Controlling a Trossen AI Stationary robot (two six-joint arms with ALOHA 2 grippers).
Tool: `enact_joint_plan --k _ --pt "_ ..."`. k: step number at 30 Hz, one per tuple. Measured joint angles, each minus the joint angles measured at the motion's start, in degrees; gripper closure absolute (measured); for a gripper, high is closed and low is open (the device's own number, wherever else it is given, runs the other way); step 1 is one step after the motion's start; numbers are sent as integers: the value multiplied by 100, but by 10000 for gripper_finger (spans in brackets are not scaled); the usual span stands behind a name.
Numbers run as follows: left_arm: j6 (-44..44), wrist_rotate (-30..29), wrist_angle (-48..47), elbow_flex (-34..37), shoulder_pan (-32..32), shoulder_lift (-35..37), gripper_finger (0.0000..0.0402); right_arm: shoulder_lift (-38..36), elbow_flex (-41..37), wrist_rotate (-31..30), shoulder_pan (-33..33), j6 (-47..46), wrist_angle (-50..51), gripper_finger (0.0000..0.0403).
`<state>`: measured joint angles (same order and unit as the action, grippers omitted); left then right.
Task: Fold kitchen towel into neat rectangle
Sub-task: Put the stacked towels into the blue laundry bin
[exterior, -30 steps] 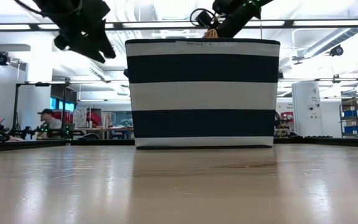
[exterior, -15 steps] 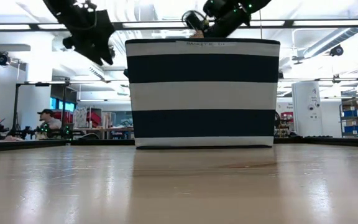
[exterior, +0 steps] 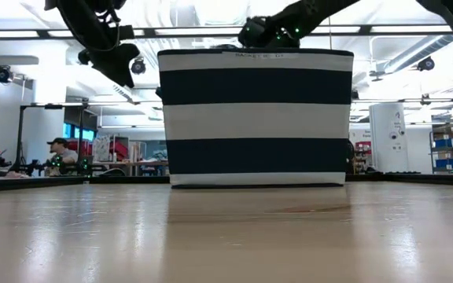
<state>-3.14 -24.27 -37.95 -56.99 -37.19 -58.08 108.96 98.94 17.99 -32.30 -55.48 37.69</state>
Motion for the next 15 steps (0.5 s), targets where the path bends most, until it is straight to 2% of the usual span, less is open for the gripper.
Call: enact_joint_plan --k 9,15 --pt "6 220 431 13 -4 -65 216 -364 0 -701 -271 668 1542 333" --pt "-5 387 841 4 -9 -70 208 -761 16 -709 -222 680 1737 333"
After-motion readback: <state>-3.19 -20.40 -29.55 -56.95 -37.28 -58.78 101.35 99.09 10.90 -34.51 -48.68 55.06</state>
